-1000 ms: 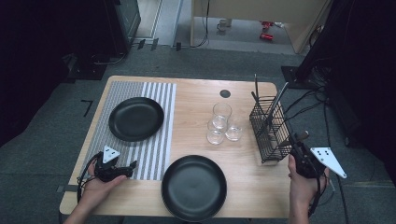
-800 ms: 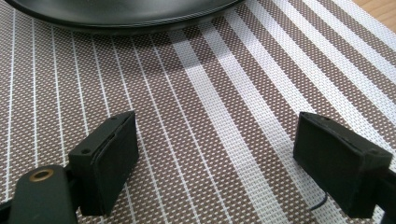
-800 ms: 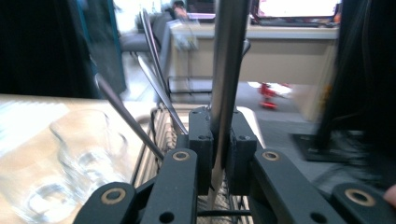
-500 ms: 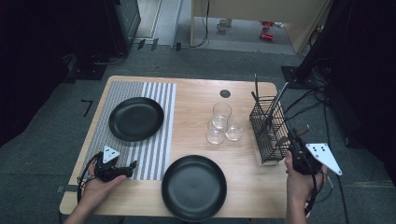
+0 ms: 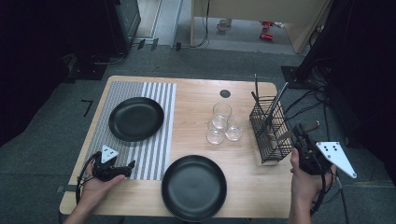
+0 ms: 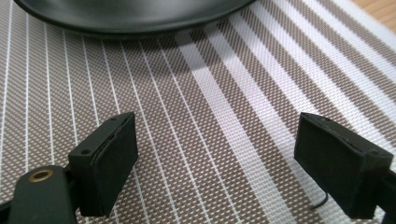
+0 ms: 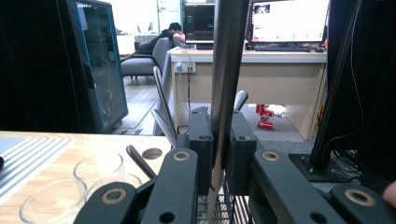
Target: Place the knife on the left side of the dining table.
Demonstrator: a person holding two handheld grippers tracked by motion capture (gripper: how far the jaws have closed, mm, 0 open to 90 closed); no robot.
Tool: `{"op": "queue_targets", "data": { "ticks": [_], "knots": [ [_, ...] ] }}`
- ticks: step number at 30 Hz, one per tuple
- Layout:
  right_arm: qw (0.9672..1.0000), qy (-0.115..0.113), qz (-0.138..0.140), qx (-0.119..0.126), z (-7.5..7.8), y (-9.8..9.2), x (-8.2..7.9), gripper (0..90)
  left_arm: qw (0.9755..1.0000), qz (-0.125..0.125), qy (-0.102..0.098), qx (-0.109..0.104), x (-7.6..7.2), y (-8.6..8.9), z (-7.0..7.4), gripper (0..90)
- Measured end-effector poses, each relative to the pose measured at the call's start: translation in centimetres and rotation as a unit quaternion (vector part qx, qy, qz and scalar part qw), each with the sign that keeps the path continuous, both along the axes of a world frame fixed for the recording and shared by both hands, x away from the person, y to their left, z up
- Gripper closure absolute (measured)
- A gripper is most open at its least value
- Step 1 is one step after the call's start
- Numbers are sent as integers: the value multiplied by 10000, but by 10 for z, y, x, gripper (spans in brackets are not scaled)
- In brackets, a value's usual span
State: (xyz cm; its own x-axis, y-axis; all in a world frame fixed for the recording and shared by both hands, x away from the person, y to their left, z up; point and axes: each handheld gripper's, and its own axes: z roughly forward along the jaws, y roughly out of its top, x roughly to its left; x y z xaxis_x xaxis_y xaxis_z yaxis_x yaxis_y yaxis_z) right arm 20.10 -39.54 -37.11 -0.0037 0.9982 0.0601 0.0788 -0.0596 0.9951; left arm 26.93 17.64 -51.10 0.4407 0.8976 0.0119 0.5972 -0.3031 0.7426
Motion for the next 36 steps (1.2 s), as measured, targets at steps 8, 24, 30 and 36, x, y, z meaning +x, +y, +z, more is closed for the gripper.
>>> {"op": "queue_targets", "data": {
  "ticks": [8,24,30,36],
  "knots": [
    [9996,-70,61,251,20,-5,-1,842,9995,91,-52,-296,1,-1,13,138],
    [9982,-194,322,458,36,3,-3,842,9985,-190,-312,-402,0,-28,42,138],
    [9974,-215,467,501,38,12,-6,842,9978,-280,-423,-420,0,-40,49,138],
    [9962,-217,633,554,36,23,-5,842,9968,-418,-510,-458,1,-58,56,139]
  ]
}}
